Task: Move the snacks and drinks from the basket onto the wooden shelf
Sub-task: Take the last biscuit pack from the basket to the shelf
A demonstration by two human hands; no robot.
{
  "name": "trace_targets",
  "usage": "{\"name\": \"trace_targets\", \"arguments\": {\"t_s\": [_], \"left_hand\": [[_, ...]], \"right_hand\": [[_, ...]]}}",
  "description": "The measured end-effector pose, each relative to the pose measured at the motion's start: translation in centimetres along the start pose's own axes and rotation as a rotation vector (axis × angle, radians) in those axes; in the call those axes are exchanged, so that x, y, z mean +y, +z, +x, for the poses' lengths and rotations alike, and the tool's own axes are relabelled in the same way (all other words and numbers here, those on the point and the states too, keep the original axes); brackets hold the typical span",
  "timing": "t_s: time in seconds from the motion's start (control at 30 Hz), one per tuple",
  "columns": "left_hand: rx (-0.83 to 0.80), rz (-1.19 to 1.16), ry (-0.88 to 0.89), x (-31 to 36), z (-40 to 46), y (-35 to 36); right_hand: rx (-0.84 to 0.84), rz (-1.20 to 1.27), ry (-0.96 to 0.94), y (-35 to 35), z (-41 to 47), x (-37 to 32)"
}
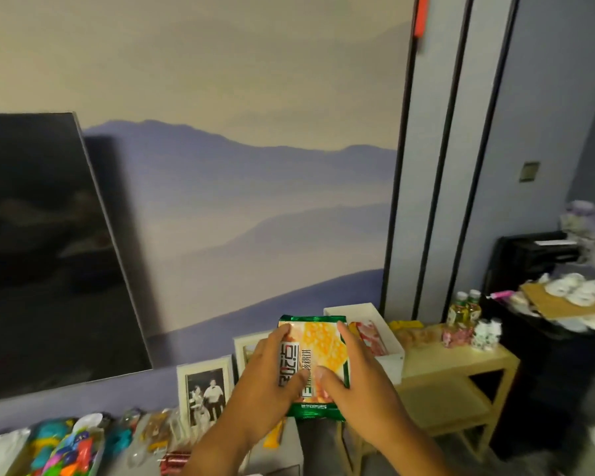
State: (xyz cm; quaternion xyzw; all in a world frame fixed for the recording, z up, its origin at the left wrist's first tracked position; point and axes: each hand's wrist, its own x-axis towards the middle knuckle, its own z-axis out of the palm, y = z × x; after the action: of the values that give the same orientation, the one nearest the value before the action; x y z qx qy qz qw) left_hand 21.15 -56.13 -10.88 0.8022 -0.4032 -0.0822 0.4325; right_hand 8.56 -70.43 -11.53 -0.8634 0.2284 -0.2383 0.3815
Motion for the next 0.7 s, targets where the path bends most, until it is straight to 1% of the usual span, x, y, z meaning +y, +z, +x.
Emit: {"name": "trace_targets", "arguments": {"t_s": [0.1,0.27,0.37,0.53,0.7], "left_hand": [[-0.012,-0.017,-0.013,1.8,1.9,4.3],[-0.063,-0.041,-0.044,2.9,4.7,9.9],[-0.087,-0.022,-0.088,2.0,7.5,12.8],[-0.115,0.002,-0.098,-0.9,14.5,17.9],[-0.139,-0.049,-0.119,-2.2,21.8,22.5]], "right_hand": [[-0.011,-0.021,0.03,-3.0,1.1,3.9],[-0.047,-0.051,0.06,-5.5,3.1,9.6],[-0.063,-0.085,0.085,-6.0,5.4,12.6],[-0.081,-0.156,0.128,-5.9,10.8,18.2],[-0.073,-0.187,0.152,-6.8,17.4,22.8]]}}
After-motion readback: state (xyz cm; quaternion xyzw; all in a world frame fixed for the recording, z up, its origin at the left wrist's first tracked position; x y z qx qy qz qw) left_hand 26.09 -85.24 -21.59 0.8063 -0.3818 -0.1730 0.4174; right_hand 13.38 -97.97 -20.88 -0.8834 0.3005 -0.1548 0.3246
